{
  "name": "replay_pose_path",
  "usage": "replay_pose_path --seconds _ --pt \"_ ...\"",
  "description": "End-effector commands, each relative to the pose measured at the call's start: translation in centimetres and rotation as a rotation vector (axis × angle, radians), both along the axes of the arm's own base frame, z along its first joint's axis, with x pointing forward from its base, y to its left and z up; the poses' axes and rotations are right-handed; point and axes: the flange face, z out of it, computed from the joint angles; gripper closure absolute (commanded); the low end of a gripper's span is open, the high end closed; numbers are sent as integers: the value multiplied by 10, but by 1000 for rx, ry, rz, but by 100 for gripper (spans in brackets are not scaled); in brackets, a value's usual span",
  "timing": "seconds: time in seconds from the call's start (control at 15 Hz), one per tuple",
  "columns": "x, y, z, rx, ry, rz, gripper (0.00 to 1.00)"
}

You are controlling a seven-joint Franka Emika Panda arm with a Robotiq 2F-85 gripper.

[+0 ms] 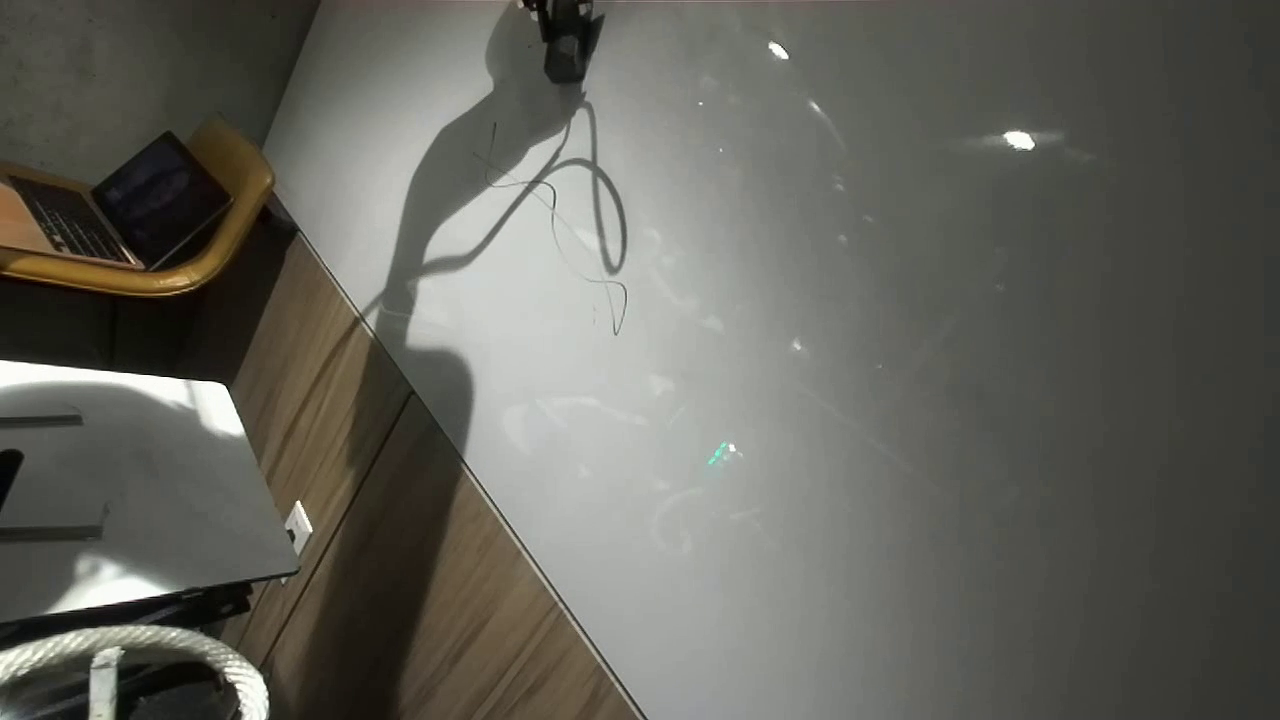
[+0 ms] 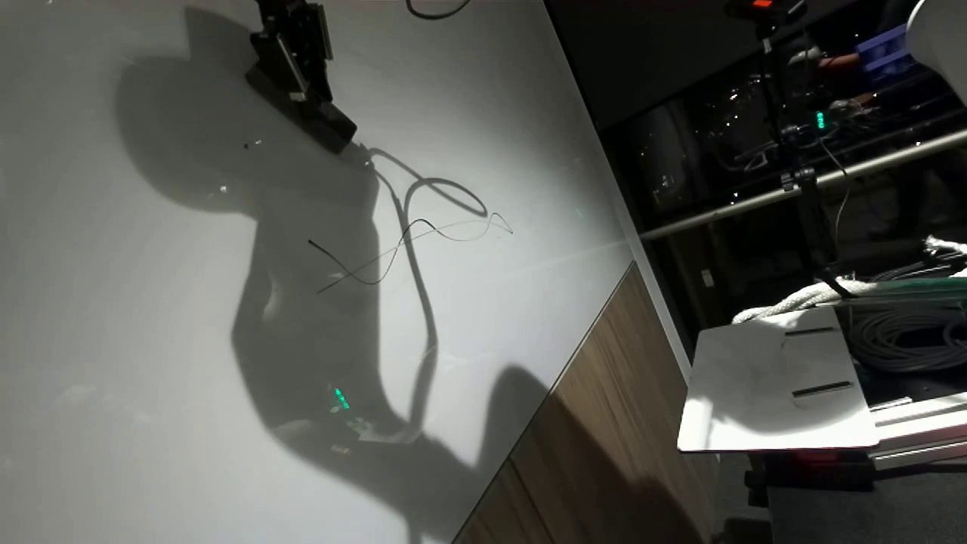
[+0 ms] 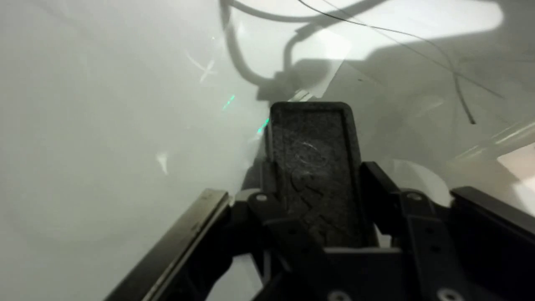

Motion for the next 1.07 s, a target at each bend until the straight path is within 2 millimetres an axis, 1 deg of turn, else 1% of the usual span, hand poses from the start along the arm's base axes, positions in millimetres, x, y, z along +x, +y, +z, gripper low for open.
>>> replay_pose_path --seconds 0.0,0.07,0.2,0.27,0.47,0.67,0.87,1.0 --pt "12 -75 51 -36 -104 -74 72" --pt "13 -90 61 -34 -114 -87 72" --pt "17 -91 59 -32 -119 -91 72" --pt "21 -82 50 -28 -110 -87 72" --pt "28 -41 11 -37 -75 -62 72" --pt "30 -1 -20 -61 -46 -43 72" --pt "34 46 -54 -91 -15 -17 72" --pt "35 71 -73 -111 3 1 72"
